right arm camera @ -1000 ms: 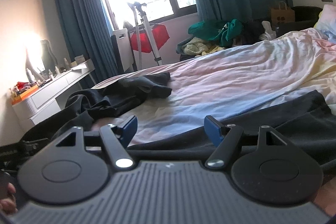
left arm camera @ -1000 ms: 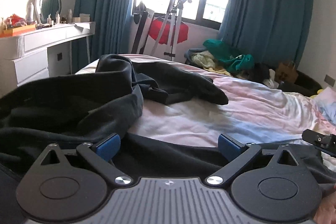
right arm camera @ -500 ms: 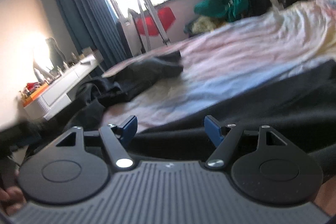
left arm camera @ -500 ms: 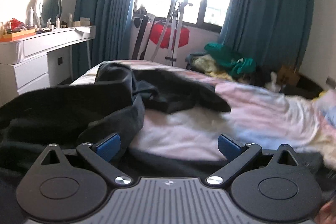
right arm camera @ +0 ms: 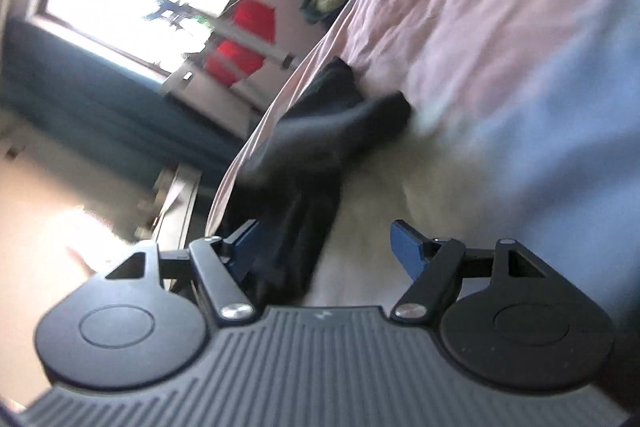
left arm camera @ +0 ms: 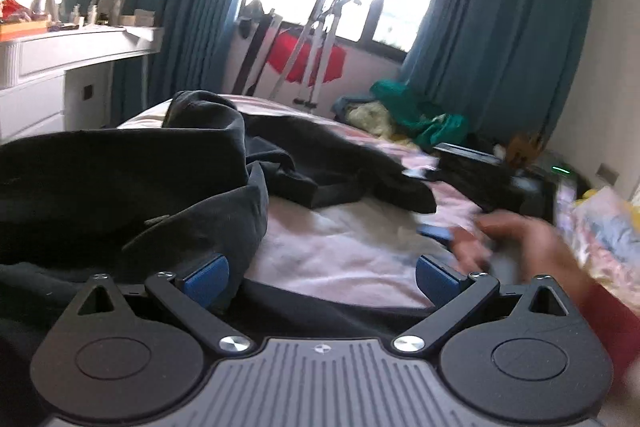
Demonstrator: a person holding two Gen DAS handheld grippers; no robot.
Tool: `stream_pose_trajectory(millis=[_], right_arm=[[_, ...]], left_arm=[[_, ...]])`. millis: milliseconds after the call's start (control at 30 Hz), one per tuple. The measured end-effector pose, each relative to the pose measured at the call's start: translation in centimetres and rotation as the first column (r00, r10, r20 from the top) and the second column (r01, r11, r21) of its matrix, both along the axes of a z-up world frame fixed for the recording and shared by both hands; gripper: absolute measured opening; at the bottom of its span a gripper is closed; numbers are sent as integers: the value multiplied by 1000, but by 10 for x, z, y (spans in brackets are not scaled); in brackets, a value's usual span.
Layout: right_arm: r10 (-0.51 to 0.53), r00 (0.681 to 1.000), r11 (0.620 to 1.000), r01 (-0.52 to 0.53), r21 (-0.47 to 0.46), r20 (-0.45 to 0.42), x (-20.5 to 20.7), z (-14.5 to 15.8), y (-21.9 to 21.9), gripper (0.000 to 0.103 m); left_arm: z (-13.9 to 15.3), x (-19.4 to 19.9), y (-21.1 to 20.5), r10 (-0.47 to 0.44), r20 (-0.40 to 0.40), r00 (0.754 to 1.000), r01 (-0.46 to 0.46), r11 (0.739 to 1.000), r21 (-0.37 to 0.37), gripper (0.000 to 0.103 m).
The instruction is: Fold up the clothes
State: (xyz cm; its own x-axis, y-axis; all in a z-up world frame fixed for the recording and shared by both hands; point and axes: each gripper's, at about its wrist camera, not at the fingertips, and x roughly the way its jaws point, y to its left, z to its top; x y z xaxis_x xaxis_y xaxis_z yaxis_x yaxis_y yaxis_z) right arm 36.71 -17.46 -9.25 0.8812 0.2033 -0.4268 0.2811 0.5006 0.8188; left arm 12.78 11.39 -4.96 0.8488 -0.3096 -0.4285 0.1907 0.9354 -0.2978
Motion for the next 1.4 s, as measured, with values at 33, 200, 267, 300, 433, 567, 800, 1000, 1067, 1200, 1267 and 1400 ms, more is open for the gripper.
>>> stream_pose_trajectory(millis=[33,200,267,300,433,567,800,1000,1067,1200,1267,1400], right_arm=[[-25,1000,1000,24,-8,-6,18,-2,2,74],[-187,982,977,182,-108,-37,68,-11,-7,64],[-222,974,960,211,-185,-42,73,-4,-12,19],[-223,974,952,208,-225,-42,73,4,-14,14],[-237,971,907,227,-356,16,62,48,-28,8],[-281,956,860,290,-420,84,32,101,-60,8],[-376,918,795,390,-464,128,-32,149,-149,6],[-430,903,807,395,-440,21,-101,94,-201,5],[-432,901,837,383,-391,-40,-121,62,-214,5],[-397,915,892,366,-265,-69,-162,11,-223,5],[-382,922,911,363,-195,-67,-180,-8,-225,5],[-385,921,923,385,-10,-55,-191,-25,-236,7]], left_arm=[[-6,7,5,-5,-18,1000,4,999,-37,101],[-25,33,27,-1,-42,999,-6,986,-165,101],[-29,40,30,8,-49,999,-17,981,-191,101],[-31,43,30,7,-58,998,-19,980,-200,101],[-29,40,31,4,-57,998,-15,981,-195,101],[-20,30,31,11,-36,999,-16,987,-158,101],[-6,20,15,-5,37,999,2,998,65,101],[-20,31,-3,-15,-9,1000,16,983,182,101],[-25,33,-7,-13,-12,1000,15,977,215,101],[-36,35,-18,-14,-1,1000,14,957,290,101],[-41,34,-26,-23,14,1000,17,941,339,101],[-49,38,-36,-18,35,999,2,914,405,99]])
